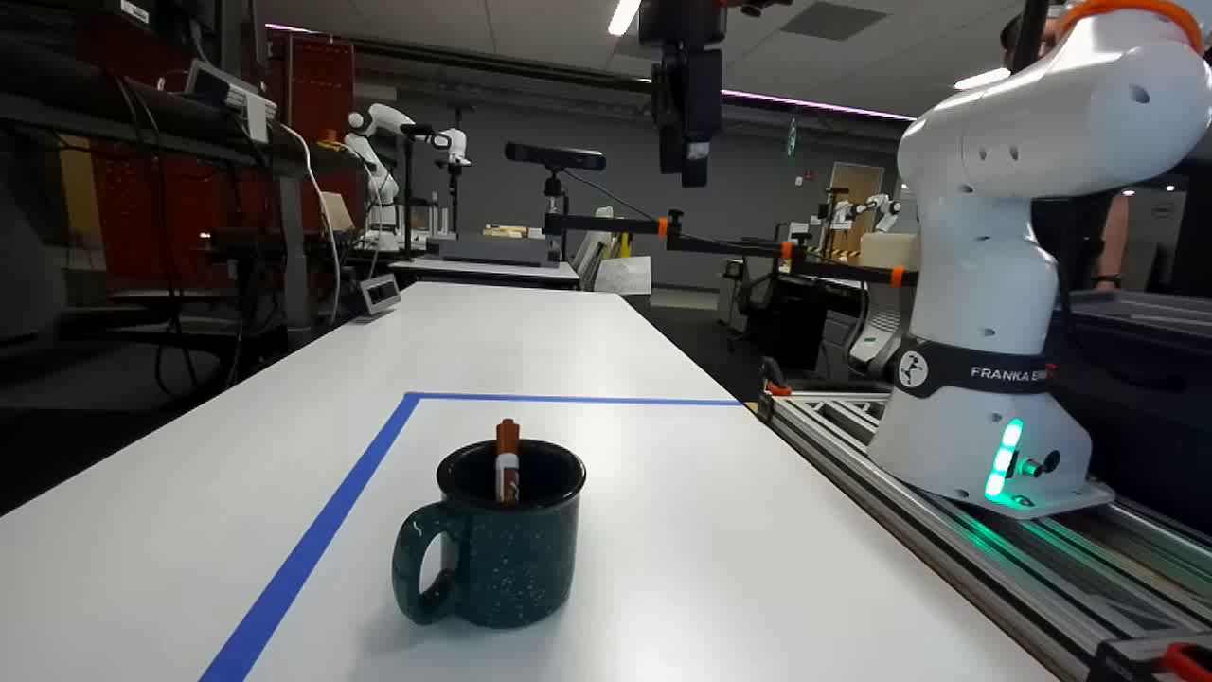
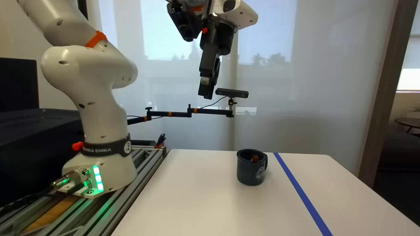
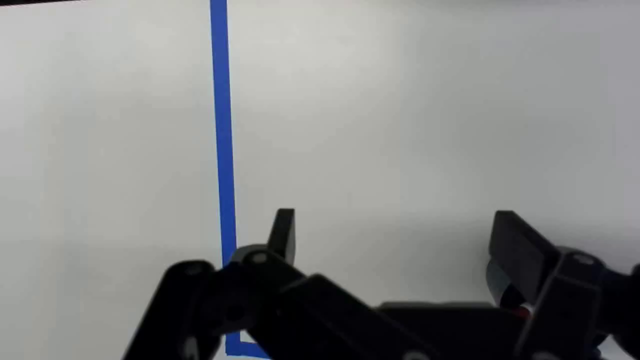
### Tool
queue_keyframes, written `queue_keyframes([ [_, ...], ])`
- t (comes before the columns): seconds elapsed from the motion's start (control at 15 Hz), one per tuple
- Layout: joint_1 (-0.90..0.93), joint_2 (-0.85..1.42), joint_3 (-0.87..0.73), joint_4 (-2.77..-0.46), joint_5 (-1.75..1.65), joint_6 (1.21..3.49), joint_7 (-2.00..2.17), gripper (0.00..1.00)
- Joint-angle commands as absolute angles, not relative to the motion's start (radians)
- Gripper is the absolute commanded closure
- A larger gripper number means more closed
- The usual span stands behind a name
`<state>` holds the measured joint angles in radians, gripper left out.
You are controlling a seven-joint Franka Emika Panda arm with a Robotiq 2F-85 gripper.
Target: Remove the marker from the mug cup and place it on the table
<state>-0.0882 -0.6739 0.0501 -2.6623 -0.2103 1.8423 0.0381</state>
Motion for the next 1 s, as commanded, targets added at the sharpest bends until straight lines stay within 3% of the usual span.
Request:
queue_keyframes([
  [0.0,-0.071,-0.672,0.035,-2.661,-0.219,1.838,0.047,0.00],
  [0.6,-0.071,-0.658,0.035,-2.662,-0.219,1.839,0.047,0.00],
  [0.93,-0.058,-0.528,0.019,-2.617,-0.267,1.911,-0.052,0.00],
])
